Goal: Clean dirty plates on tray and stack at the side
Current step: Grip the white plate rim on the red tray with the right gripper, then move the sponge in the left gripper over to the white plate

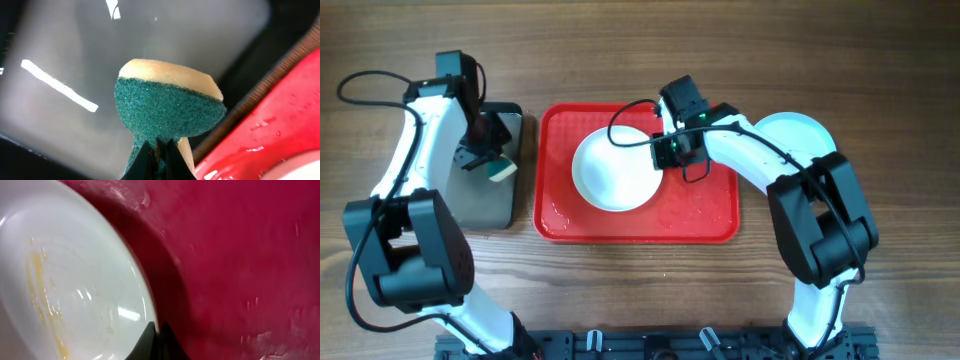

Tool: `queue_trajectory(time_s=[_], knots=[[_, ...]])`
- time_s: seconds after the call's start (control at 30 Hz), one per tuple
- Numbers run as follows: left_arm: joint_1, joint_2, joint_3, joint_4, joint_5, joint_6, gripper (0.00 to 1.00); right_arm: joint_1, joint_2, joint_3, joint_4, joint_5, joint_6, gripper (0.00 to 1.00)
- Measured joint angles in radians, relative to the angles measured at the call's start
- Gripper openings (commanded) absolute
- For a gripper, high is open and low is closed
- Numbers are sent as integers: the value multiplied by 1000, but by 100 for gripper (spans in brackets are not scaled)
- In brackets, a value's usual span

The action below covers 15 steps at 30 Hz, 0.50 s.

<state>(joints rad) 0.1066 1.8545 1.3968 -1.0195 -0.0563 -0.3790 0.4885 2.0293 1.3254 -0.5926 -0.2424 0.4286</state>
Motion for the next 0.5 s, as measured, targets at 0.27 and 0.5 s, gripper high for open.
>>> queue_trajectory(time_s=[0.27, 0.5], knots=[[-169, 0, 0, 24, 77, 0, 4, 68, 0, 0, 14, 0, 241, 5], [-311, 0, -34, 165, 97, 0, 4, 45, 7, 0, 47, 1, 233, 4]])
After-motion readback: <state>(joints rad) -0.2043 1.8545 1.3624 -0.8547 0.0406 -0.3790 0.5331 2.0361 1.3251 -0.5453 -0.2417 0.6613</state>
